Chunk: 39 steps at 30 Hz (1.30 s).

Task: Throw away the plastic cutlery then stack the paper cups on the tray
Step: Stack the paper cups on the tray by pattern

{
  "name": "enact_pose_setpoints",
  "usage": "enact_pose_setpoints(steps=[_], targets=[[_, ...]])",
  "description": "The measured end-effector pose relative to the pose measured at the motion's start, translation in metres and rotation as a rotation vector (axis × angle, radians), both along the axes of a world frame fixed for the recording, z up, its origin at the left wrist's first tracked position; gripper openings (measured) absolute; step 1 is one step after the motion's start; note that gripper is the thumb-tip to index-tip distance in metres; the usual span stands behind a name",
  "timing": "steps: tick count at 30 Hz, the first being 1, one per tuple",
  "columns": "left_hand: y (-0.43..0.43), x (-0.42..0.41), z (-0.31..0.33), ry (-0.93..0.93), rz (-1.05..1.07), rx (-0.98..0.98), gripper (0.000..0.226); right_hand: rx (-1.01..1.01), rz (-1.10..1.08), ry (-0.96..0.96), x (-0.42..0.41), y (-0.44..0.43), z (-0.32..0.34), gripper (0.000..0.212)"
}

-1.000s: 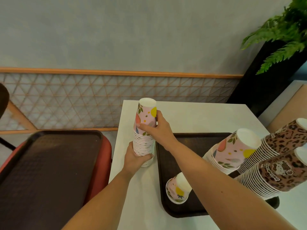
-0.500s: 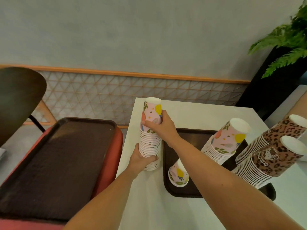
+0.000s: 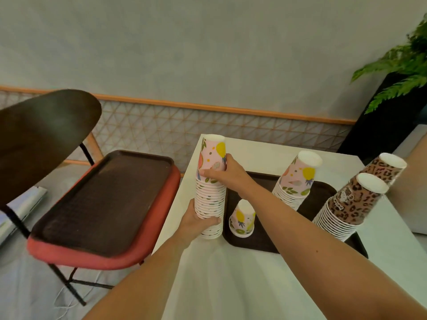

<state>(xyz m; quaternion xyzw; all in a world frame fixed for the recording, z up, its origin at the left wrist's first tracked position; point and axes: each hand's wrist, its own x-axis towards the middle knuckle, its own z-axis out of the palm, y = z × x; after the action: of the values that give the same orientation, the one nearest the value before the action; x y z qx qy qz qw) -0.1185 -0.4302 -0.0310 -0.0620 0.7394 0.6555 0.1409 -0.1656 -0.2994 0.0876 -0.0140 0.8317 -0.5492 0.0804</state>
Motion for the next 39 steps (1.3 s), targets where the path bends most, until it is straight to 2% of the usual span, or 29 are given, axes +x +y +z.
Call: enact_pose_setpoints(steps=[7, 11, 17, 22, 30, 35, 39], targets=[[0.001, 0.028, 0.005, -0.027, -0.007, -0.035, 0.089, -0.002, 0.026, -0.037, 0.017, 0.008, 0.0, 0.073], [-0.002, 0.028, 0.008, -0.029, -0.041, -0.024, 0.077, 0.005, 0.002, -0.033, 0.019, 0.008, 0.004, 0.063], [-0.011, 0.024, 0.012, -0.007, -0.05, -0.007, 0.083, 0.013, -0.034, -0.002, 0.017, 0.002, 0.017, 0.059], [-0.018, 0.024, 0.012, -0.007, -0.026, -0.012, 0.072, -0.028, -0.058, 0.034, 0.016, -0.008, 0.021, 0.063], [-0.018, 0.025, 0.01, -0.005, -0.019, -0.025, 0.076, -0.051, -0.107, 0.102, 0.015, -0.012, 0.036, 0.058], [-0.014, 0.026, 0.005, 0.005, -0.016, -0.038, 0.077, -0.145, -0.181, 0.179, 0.015, -0.007, 0.051, 0.05], [-0.007, 0.026, 0.006, 0.005, -0.015, -0.041, 0.08, -0.315, -0.283, 0.277, 0.015, 0.001, 0.065, 0.05]])
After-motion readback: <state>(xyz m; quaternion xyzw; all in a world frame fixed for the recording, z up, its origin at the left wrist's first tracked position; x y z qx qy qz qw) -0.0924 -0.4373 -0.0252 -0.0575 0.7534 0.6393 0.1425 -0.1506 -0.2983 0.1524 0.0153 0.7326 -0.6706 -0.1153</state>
